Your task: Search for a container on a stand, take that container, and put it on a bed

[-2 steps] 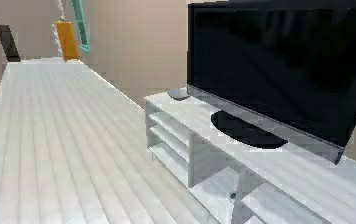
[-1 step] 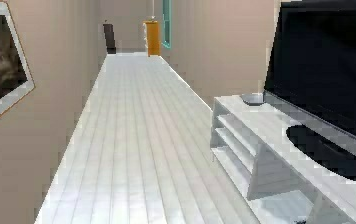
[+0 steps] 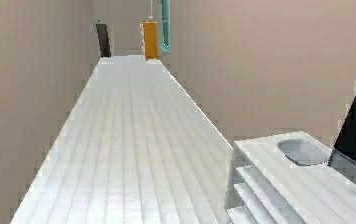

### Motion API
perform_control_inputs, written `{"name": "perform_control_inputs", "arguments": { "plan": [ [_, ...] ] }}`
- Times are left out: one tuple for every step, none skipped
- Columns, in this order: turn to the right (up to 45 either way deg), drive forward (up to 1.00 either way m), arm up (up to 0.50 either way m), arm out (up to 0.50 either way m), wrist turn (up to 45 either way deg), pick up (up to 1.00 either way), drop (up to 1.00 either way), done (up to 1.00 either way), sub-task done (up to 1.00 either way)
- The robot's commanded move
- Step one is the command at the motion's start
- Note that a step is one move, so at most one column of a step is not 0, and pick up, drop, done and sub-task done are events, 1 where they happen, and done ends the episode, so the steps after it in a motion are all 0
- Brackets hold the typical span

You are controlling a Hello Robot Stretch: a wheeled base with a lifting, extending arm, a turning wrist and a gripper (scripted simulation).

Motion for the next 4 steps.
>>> {"name": "perform_control_inputs", "arguments": {
  "plan": [
    [-45.0,0.0,0.0,0.0,0.0,0.0,0.0,0.0,0.0],
    [45.0,0.0,0.0,0.0,0.0,0.0,0.0,0.0,0.0],
    [39.0,0.0,0.0,0.0,0.0,0.0,0.0,0.0,0.0],
    [0.0,0.4,0.0,0.0,0.0,0.0,0.0,0.0,0.0]
  ]
}}
